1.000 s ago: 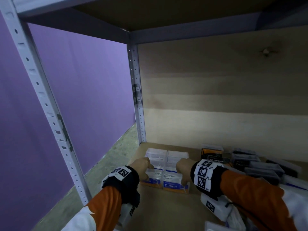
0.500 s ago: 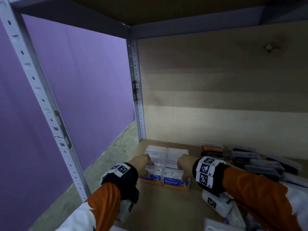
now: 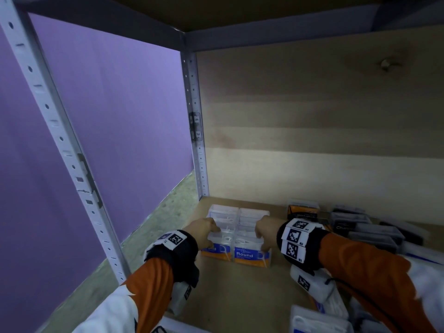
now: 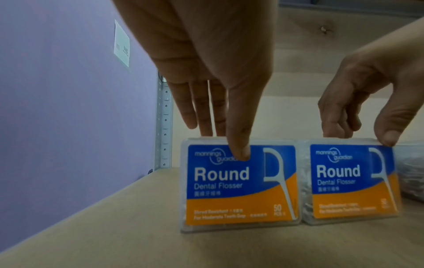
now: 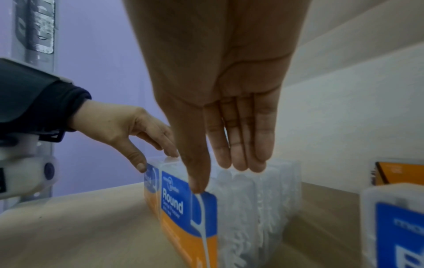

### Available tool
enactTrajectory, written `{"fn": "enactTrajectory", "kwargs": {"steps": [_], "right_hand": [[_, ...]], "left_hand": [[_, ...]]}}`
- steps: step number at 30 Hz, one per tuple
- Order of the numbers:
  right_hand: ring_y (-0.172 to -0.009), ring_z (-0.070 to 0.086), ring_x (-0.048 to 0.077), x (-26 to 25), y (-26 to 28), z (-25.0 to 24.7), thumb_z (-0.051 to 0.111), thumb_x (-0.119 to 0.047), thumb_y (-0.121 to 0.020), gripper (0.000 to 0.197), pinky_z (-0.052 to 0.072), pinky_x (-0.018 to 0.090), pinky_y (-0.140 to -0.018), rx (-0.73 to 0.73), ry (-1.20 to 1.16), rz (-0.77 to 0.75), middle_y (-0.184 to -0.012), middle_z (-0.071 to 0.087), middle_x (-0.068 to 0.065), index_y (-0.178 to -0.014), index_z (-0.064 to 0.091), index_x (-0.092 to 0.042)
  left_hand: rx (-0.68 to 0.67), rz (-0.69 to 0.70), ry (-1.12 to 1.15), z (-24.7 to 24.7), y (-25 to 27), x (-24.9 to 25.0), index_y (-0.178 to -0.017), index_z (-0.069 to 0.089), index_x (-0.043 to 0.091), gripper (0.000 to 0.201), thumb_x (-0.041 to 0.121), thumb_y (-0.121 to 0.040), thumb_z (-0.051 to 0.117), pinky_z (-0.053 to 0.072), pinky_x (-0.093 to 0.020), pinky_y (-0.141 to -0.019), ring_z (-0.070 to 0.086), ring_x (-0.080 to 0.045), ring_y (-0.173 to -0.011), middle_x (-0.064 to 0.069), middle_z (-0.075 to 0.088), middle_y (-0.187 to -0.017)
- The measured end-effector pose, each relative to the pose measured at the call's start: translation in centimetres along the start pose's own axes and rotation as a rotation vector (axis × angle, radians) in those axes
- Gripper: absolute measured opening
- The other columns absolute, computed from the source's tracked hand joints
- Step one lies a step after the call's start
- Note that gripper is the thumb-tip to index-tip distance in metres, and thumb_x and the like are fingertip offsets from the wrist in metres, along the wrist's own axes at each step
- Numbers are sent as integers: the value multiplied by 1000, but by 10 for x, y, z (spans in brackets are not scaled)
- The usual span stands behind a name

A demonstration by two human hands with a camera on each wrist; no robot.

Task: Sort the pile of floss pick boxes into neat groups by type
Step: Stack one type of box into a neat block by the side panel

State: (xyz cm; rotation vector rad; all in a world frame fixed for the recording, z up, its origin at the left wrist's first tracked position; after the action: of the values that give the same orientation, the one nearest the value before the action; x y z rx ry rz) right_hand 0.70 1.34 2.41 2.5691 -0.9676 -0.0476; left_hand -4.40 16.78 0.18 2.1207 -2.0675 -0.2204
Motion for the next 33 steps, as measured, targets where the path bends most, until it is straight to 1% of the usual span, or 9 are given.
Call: {"fn": "enactTrajectory", "kwargs": {"steps": [8, 12, 14, 16, 18, 21, 26, 30, 33], "right_hand": [[-124, 50, 35, 24, 18, -9, 55, -11, -92, 45, 43, 32, -97, 13, -85, 39, -137, 50, 23, -130, 48, 12], [-89, 56, 20, 40, 37, -14, 60, -20, -91, 35, 38, 24, -54, 8, -41, 70, -104, 57, 8, -120, 60, -1], [-76, 53, 19, 48, 43, -12, 61, -22, -90, 34, 45, 23, -64, 11, -7, 98, -101, 60, 8, -115, 63, 1], [-100, 61, 26, 56, 49, -5, 60, -22, -91, 40, 48, 32, -89, -30, -10, 124, -121, 63, 14, -121, 61, 4], [-109, 60, 28, 59, 58, 0, 63, -27, -89, 43, 48, 33, -89, -79, -6, 142, -124, 62, 16, -119, 62, 4], [-72, 52, 18, 61, 70, 9, 62, -33, -89, 33, 42, 26, -63, -181, 42, 181, -101, 66, 13, -101, 67, -2], [-49, 40, 7, 60, 83, 22, 63, -38, -88, 46, 34, 8, -36, -192, -49, 187, -60, 48, -2, -105, 68, 4], [-41, 42, 6, 57, 86, 29, 62, -44, -87, 46, 33, 16, -49, -163, -52, 180, -41, 48, -3, -60, 56, -7], [-48, 38, 10, 53, 86, 34, 61, -46, -87, 50, 32, 19, -51, -188, 12, 196, -30, 44, -2, -53, 44, -13]], "left_hand": [[25, 118, 14, -14, 15, 29, -141, 43, 14, 47, 14, -94, 50, 30, -22, -104, 41, -18, -133, -2, 40, -147], [-8, 237, 51, -21, 27, 61, -142, 42, 13, 47, 18, -96, 50, 26, -21, -106, 38, -15, -135, -1, 38, -148], [-37, 283, 67, -22, 33, 78, -139, 45, 12, 44, 20, -96, 50, 29, -24, -106, 41, -18, -133, -3, 42, -145], [-55, 333, 58, -20, 39, 96, -136, 50, 12, 42, 23, -96, 51, 32, -25, -104, 45, -20, -128, -4, 47, -141], [-69, 378, 52, -17, 44, 112, -135, 52, 12, 41, 26, -96, 51, 33, -26, -103, 47, -22, -126, -5, 49, -139], [-105, 439, 39, -11, 51, 134, -133, 53, 12, 41, 29, -96, 51, 35, -26, -102, 49, -22, -124, -7, 50, -138], [-181, 503, 68, -2, 60, 161, -136, 51, 12, 47, 35, -95, 53, 34, -31, -109, 45, -21, -129, -7, 48, -141], [-216, 550, 98, 3, 66, 176, -134, 52, 11, 51, 35, -90, 61, 40, -32, -105, 51, -23, -124, -8, 53, -137], [-217, 593, 98, 8, 70, 183, -132, 54, 7, 51, 27, -87, 66, 42, -31, -98, 54, -26, -118, -12, 57, -131]]}}
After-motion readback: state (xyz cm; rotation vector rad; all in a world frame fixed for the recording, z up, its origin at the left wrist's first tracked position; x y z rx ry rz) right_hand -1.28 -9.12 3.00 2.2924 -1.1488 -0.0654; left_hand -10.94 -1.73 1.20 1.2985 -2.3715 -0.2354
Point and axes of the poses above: each hand's wrist, its own y-axis away from the middle knuckle, its own z-axis out of the palm, x = y × z, the point moved 5 cm from there along -y, towards the middle knuckle
